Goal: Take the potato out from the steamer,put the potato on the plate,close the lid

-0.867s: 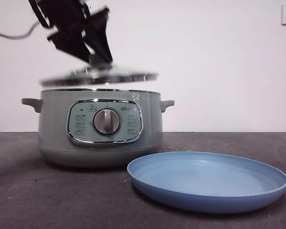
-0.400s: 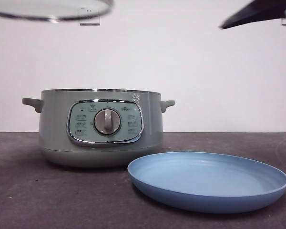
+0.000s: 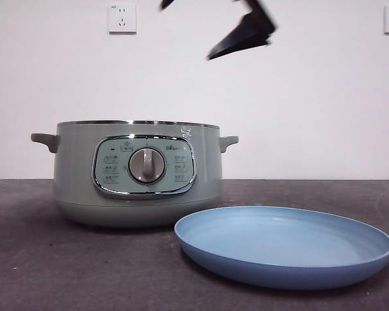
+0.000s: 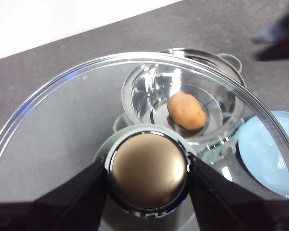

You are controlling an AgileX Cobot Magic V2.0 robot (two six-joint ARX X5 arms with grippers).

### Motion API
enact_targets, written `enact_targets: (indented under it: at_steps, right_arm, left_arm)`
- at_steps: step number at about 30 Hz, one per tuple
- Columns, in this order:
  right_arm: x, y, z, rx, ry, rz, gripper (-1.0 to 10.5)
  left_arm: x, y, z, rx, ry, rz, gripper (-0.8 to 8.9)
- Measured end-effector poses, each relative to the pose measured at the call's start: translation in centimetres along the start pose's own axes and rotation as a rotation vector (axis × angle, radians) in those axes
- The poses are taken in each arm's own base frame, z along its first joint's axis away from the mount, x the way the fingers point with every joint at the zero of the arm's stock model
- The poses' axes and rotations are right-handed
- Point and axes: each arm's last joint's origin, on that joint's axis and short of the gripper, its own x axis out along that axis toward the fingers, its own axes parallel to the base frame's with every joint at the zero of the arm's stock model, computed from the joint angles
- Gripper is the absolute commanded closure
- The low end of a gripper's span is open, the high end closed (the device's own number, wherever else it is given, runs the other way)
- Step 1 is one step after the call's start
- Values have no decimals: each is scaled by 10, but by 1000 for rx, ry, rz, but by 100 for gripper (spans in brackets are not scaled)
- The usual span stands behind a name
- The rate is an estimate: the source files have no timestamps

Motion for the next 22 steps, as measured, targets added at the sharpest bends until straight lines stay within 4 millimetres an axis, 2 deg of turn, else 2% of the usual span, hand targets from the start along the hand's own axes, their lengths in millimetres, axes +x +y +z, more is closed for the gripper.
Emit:
enact_targets:
  at_steps: [4,8,16,22]
  right_arm:
    - [37,3,13,-34,16,-49,258]
    - [71,4,14,-67,45,-111,258]
    - [124,2,-6,-121,102,-223,258]
    - [156,-11,-24,-118,165,-285,259]
  left_arm:
    - [-15,-1,-9,-12,-5,0,822]
    - [-23,-2,-13,-22,-16,2,822]
    - [-24,-2,-16,-23,6,-1,822]
    - [-24,-2,-16,-23,6,-1,822]
